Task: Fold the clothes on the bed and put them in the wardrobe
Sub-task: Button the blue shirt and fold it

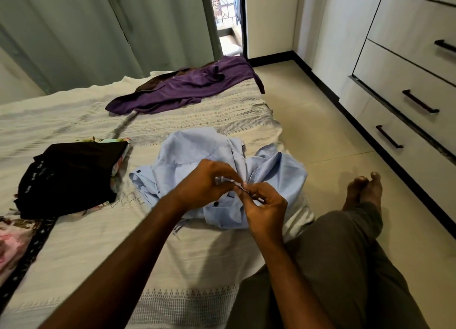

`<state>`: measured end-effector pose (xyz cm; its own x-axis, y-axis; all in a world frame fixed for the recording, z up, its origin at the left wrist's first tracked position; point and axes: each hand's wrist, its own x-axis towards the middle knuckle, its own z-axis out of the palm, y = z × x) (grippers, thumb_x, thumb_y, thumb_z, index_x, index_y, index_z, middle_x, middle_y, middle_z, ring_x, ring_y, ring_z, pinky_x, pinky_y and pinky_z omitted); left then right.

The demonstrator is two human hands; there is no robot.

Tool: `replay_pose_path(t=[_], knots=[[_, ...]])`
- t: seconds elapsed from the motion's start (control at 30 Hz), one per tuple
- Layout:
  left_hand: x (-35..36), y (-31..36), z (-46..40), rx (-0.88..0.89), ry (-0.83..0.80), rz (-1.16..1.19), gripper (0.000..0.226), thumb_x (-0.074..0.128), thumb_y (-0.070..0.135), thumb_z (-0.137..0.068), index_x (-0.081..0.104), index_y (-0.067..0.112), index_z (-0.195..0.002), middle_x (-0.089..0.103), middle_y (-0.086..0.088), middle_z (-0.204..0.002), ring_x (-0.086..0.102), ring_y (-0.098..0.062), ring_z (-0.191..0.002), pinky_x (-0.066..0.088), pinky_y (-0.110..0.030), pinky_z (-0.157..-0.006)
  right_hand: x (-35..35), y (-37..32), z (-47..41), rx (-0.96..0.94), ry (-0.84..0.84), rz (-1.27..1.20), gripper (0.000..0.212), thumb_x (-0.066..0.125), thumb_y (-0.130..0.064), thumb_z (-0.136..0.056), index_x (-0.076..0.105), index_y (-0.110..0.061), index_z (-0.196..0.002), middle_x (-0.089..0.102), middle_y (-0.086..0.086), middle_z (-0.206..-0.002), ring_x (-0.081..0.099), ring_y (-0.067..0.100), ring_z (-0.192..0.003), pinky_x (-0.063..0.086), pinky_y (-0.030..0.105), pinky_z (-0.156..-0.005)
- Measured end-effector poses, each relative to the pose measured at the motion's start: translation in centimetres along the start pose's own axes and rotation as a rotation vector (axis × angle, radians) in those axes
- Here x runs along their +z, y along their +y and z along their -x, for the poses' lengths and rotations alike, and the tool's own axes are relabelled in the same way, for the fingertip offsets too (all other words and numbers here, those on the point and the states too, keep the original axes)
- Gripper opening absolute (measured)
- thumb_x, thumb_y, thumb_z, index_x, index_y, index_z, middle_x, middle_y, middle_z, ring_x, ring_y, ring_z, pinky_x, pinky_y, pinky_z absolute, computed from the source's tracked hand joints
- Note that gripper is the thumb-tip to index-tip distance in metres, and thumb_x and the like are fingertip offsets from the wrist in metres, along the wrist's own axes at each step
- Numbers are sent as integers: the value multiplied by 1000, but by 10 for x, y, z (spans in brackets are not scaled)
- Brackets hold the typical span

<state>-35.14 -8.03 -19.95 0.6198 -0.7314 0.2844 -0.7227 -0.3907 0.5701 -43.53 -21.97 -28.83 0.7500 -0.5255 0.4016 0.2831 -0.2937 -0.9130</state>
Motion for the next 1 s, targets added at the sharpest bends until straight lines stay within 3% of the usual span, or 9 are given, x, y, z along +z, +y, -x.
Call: replay_pose_path(t=[0.13, 0.33, 0.47, 0.67, 0.73, 0.77, 0.83, 0.9, 1.0], knots=[[23, 1, 18, 12, 229, -70, 17, 70, 21, -91, 78, 6, -91, 73, -4, -85, 66, -15, -72, 53, -36, -62, 0, 2, -1, -39, 47, 46, 16, 86, -3, -76, 73, -9, -84, 69, -8, -84, 65, 6, -78, 54, 21, -70], [58, 9, 41, -130, 421, -44, 13, 69, 18, -89, 75, 8, -95, 72, -2, -92, 66, -9, -85, 55, -29, -75, -1, 2, 3, -126, 17, 151, 7, 78, -7, -84, 71, -5, -86, 68, 3, -86, 61, 4, -83, 52, 15, -75], [45, 11, 33, -112, 334, 36, 22, 75, 8, -88, 71, 9, -109, 70, 8, -97, 65, -2, -87, 50, -17, -78, -3, 1, 1, -177, -27, 154, 8, 76, -3, -86, 73, -5, -93, 66, 5, -91, 65, 11, -84, 56, 21, -74], [36, 4, 33, -100, 192, 22, 24, 71, 18, -90, 72, 13, -114, 71, 8, -95, 65, -6, -83, 49, -18, -72, -5, 4, 1, -267, -78, 233, 9, 76, 0, -86, 72, -3, -93, 64, 7, -89, 64, 17, -84, 57, 30, -69], [31, 8, 32, -153, 158, 141, 21, 68, 25, -94, 71, 11, -109, 69, 9, -86, 65, -5, -79, 49, -20, -70, -5, 2, 1, -307, -82, 242, 12, 77, 1, -85, 72, -6, -91, 67, 6, -90, 62, 15, -87, 55, 31, -71], [29, 10, 30, -229, 159, 278, 22, 63, 28, -97, 72, 10, -104, 68, 1, -79, 62, -5, -73, 47, -20, -68, -4, 1, 0, -330, -71, 243, 13, 78, 1, -84, 72, -9, -91, 68, 5, -91, 61, 15, -88, 54, 29, -73], [21, 8, 23, -335, 160, 441, 30, 54, 29, -104, 73, 8, -95, 65, -18, -74, 57, -19, -62, 45, -24, -61, -5, -2, 0, -352, -56, 208, 14, 79, -4, -84, 73, -12, -95, 68, 5, -96, 62, 14, -93, 53, 23, -79], [14, 6, 15, -261, 83, 342, 25, 60, 25, -101, 76, 7, -93, 70, -14, -75, 60, -31, -64, 46, -31, -59, -4, -4, 0, -324, -52, 159, 19, 79, -4, -83, 73, -11, -99, 67, 7, -100, 61, 7, -98, 52, 15, -83], [-1, 2, 8, -209, -85, 257, 17, 71, 20, -94, 79, 7, -99, 77, -3, -83, 69, -25, -71, 54, -34, -63, -4, -4, 1, -277, -41, 139, 18, 82, -4, -80, 74, -4, -96, 70, 9, -98, 59, 0, -100, 49, 10, -86]])
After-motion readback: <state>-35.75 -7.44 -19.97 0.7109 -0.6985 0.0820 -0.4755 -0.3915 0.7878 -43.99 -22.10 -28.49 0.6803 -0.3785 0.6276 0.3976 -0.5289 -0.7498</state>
